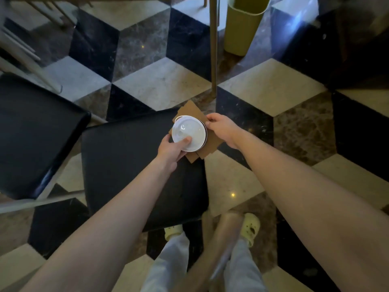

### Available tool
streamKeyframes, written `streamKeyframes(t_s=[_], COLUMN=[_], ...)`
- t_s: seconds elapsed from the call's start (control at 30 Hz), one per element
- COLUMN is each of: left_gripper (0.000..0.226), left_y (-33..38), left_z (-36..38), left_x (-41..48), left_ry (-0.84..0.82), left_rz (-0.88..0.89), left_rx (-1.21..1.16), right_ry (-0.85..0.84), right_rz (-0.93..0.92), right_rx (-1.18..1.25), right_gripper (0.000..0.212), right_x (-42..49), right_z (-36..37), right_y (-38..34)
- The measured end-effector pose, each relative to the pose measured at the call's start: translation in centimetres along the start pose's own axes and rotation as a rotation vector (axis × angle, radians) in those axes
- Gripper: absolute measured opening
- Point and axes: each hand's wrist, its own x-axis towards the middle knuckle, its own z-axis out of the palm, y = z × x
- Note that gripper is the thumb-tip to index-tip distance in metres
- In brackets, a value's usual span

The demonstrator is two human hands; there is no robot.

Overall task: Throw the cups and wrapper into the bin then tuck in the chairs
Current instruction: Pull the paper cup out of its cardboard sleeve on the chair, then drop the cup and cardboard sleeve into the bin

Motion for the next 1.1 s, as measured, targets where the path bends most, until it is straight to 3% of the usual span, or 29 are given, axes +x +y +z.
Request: streamKeyframes(t_s=[0.17,0.3,0.4,0.67,0.9,1.1], left_gripper=[0.065,0.079,0.083,0.111,0.059,0.059], left_y=[0.9,1.7,1.9,1.6,8.7,19.9], left_z=[9.7,16.5,21.6,30.8,37.5,43.5], left_x=[-3.2,-4.1,-4.6,-5.9,-7.5,-6.8], left_ry=[-0.047,-0.046,-0.056,-0.28,-0.301,-0.324], left_rz=[0.014,0.025,0.037,0.122,0.09,0.219], left_rx=[0.15,0.325,0.424,0.324,0.133,0.138], right_ry=[0.072,0.146,0.101,0.241,0.291,0.32], right_rz=[-0.004,0.021,-0.041,0.005,-0.072,-0.102], right_rx=[0.144,0.278,0.241,0.286,0.287,0.297], right_gripper=[0.034,0.054,0.069,0.061,0.049,0.052], right_x=[-3.1,-4.4,-5.7,-7.3,-6.6,-2.8], right_z=[-9.3,-16.0,-20.4,-28.2,-36.4,-44.1], right_y=[3.0,4.6,6.3,9.7,3.4,-5.3])
